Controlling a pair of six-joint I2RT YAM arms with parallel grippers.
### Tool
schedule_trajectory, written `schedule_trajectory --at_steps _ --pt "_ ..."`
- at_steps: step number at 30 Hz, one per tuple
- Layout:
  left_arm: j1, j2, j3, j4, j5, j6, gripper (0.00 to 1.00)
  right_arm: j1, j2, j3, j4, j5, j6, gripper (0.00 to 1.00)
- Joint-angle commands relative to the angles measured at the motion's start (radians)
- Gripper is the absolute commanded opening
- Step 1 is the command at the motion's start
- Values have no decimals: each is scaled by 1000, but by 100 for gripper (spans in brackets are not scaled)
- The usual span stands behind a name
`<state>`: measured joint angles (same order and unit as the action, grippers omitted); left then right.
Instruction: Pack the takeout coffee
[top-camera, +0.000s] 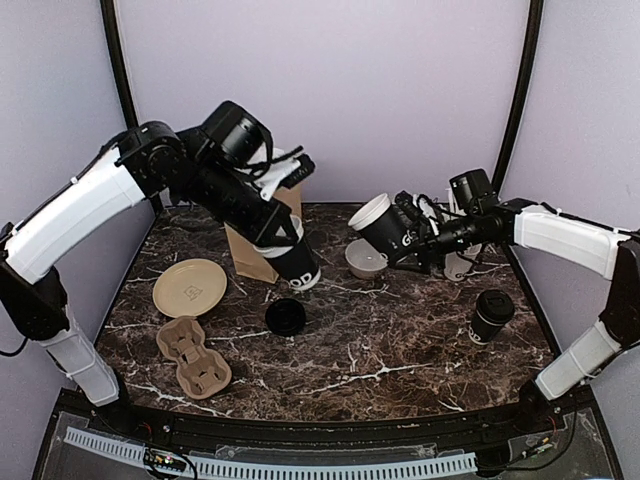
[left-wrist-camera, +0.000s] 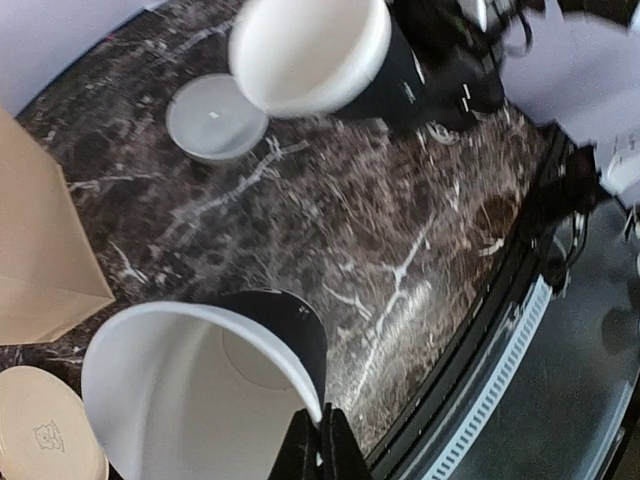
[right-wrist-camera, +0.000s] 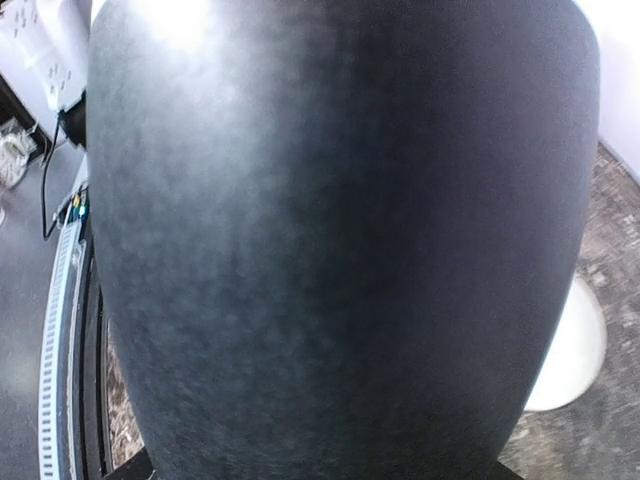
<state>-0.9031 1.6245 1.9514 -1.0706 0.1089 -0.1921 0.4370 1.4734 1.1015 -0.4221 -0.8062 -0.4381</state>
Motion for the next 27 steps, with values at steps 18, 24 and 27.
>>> schedule_trajectory --at_steps 18,24,27 --pt "-414 185 -359 448 -215 213 0 -108 -53 46 115 -81 51 56" --pt "-422 268 -341 445 -264 235 0 -107 -55 32 119 -81 51 56" --pt "-427 289 -343 448 -267 237 0 -107 -55 21 125 -81 51 56"
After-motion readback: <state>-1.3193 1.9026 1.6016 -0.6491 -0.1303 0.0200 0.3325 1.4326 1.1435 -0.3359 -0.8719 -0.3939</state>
